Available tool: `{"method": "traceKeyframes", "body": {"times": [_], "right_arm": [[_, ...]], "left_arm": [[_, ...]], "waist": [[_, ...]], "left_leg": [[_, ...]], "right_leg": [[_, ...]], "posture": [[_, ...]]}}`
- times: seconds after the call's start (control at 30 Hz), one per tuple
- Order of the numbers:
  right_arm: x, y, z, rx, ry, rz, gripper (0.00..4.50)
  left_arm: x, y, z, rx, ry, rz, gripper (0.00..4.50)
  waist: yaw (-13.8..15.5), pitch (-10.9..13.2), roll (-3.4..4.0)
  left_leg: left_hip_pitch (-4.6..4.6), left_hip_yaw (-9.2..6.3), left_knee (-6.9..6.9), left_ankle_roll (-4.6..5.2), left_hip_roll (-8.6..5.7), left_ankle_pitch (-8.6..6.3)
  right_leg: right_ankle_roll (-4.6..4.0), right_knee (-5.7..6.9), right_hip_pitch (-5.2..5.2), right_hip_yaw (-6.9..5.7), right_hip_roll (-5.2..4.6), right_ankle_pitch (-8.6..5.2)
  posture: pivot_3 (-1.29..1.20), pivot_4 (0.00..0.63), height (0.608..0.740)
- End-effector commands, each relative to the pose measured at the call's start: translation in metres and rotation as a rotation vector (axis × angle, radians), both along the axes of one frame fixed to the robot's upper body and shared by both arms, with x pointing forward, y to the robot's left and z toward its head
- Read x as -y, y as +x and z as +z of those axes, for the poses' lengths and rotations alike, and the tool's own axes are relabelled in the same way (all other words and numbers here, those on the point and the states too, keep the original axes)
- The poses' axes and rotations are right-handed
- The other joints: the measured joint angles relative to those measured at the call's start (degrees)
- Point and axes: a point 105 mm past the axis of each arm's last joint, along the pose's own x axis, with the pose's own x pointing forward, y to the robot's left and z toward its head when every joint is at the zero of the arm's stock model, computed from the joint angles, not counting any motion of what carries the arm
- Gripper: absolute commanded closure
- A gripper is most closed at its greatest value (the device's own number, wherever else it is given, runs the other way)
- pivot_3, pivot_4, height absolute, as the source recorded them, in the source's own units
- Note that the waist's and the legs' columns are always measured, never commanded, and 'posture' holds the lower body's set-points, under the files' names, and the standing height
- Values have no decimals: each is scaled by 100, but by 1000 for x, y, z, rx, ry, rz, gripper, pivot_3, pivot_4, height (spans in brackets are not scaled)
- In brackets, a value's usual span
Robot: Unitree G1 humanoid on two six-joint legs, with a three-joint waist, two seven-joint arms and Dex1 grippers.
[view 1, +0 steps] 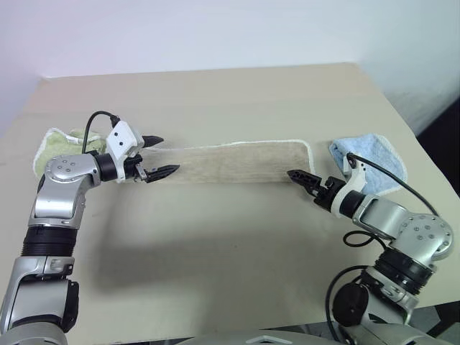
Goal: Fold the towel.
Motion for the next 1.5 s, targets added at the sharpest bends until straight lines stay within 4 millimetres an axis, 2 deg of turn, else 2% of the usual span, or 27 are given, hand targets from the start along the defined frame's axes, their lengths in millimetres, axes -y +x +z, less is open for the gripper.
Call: {"method": "traceKeyframes", "body": {"times": [0.03,0.47,0.6,0.7,0.87,0.93,0.97,1.1,1.17,1.3,1.37,1.43,1.5], "right_arm": [[1,8,5,-19,44,-62,18],[-3,29,-3,-140,122,-178,18],[4,31,-4,-144,122,-238,939],[12,31,-2,-139,119,-273,1872],[24,31,4,-114,117,-317,3671],[27,30,5,-106,112,-325,4310],[32,30,8,-95,106,-337,4452],[54,25,23,-41,70,-371,4452],[69,24,38,12,31,-374,4452],[81,24,64,100,-55,-344,4452],[75,22,77,154,-162,-271,4452],[53,20,90,244,-376,-121,4452],[27,19,94,315,-493,21,4452]], "left_arm": [[3,-4,11,37,-4,-19,12],[6,-7,13,39,-16,-20,12],[7,-9,13,40,-20,-22,0],[7,-9,13,45,-22,-21,0],[9,-8,11,42,-32,-23,0],[10,-8,11,40,-35,-23,0],[10,-8,11,40,-37,-23,0],[9,-8,10,41,-38,-21,0],[9,-8,10,41,-38,-19,0],[9,-7,9,43,-36,-18,0],[10,-7,9,42,-37,-18,0],[11,-6,9,43,-37,-22,0],[13,-6,8,44,-38,-27,0]], "waist": [[-4,0,2],[-42,-1,3],[-43,-1,4],[-38,0,5],[-22,1,7],[-24,1,7],[-25,1,7],[-4,3,11],[2,4,12],[-16,4,11],[-33,9,20],[-29,10,20],[-39,10,19]], "left_leg": [[0,0,0,0,0,0],[20,3,0,2,1,1],[25,3,1,2,1,1],[23,3,0,2,2,1],[17,3,-2,3,1,1],[16,3,-4,4,1,1],[16,3,-5,4,1,1],[15,3,-6,4,1,1],[14,3,-5,6,0,0],[12,3,-6,9,0,-1],[12,3,-6,9,1,-1],[13,6,-6,9,3,-1],[12,4,-6,10,4,-2]], "right_leg": [[0,1,-1,0,1,0],[1,1,19,-2,10,-1],[1,2,23,-3,11,-1],[2,2,21,-3,11,-1],[2,-1,19,-4,11,-2],[2,-1,19,-4,11,-2],[2,-3,19,-5,11,-2],[3,-6,19,-5,11,-3],[3,-8,20,-5,9,-3],[7,-11,19,-6,8,-6],[9,-10,18,-6,9,-7],[11,-9,18,-6,9,-8],[22,-8,18,-8,9,-17]], "posture": [[0,150,728],[0,150,728],[0,150,728],[0,150,728],[0,150,728],[0,150,728],[0,150,728],[0,150,728],[0,150,728],[0,150,728],[0,150,728],[0,150,728],[0,150,728]]}}
